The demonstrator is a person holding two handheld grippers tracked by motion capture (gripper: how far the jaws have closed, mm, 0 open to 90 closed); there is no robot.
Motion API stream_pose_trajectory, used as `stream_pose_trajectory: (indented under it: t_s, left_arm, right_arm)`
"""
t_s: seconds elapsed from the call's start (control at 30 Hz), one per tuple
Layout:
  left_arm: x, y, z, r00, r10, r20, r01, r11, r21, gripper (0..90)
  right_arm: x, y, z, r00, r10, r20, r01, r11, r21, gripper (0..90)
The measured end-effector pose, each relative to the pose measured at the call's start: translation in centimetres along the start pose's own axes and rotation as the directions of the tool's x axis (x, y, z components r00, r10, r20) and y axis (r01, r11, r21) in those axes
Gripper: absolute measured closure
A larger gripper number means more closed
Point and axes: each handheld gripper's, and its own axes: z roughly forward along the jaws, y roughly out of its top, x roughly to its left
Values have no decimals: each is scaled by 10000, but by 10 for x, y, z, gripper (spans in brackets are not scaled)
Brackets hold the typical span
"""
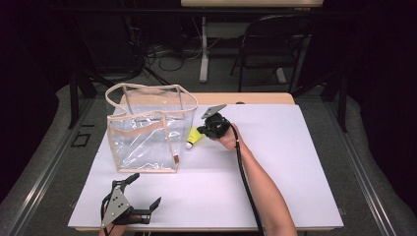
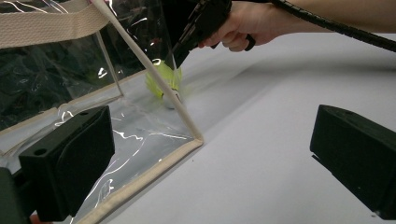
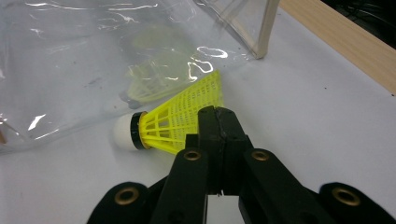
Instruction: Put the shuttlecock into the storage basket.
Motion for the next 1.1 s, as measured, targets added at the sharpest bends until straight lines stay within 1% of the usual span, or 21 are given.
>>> stream_pose_trajectory:
  t_s: [0.1, 0.3, 0.37, 0.43, 0.47, 0.5, 0.53, 0.6, 0.67, 0.9, 1.0, 1.07, 1.1]
  left_arm:
    - [0, 0, 0, 10000, 3, -2, -3, 10000, 1, 0]
    - [0, 0, 0, 10000, 0, -35, 0, 10000, -32, 0]
    - [0, 0, 0, 10000, -8, -25, 8, 10000, -27, 0]
    - [0, 0, 0, 10000, 10, -8, -10, 10000, -47, 0]
    - [0, 0, 0, 10000, 10, -8, -10, 10000, -47, 0]
    - [0, 0, -1, 10000, 11, -13, -12, 10000, -56, 0]
    - [0, 0, -1, 10000, 11, -13, -12, 10000, -56, 0]
    - [1, 0, 0, 10000, -7, -24, 6, 10000, -77, 0]
    - [0, 0, 0, 10000, -4, -19, 4, 10000, -78, 0]
    - [0, 1, 0, 10000, 19, -43, -20, 10000, -43, 0]
    - [0, 1, 0, 10000, 30, -56, -30, 10000, -18, 0]
    - [1, 1, 0, 10000, 26, -61, -26, 10000, -10, 0]
    - [1, 1, 0, 10000, 30, -66, -30, 10000, -16, 0]
  right_arm:
    - [1, 2, -3, 10000, -50, -15, 50, 10000, -23, 900]
    - [6, 6, -16, 9999, -153, 45, 153, 9999, -79, 900]
    - [7, 6, -18, 9998, -156, 83, 157, 9998, -105, 900]
    - [9, 9, -24, 9995, -226, 235, 228, 9997, -64, 900]
    - [9, 9, -24, 9995, -226, 235, 228, 9997, -64, 900]
    - [9, 9, -27, 9993, -269, 271, 272, 9996, -97, 900]
    - [9, 10, -29, 9993, -200, 303, 203, 9998, -78, 900]
    - [10, 10, -33, 9988, -266, 403, 264, 9996, 63, 900]
    - [11, 9, -35, 9982, -349, 485, 349, 9994, 15, 900]
    - [12, 7, -43, 9963, -409, 762, 406, 9992, 52, 900]
    - [12, 6, -46, 9957, -449, 809, 450, 9990, -3, 900]
    - [13, 6, -49, 9956, -377, 853, 376, 9993, 27, 900]
    - [13, 6, -49, 9952, -429, 876, 431, 9991, 3, 900]
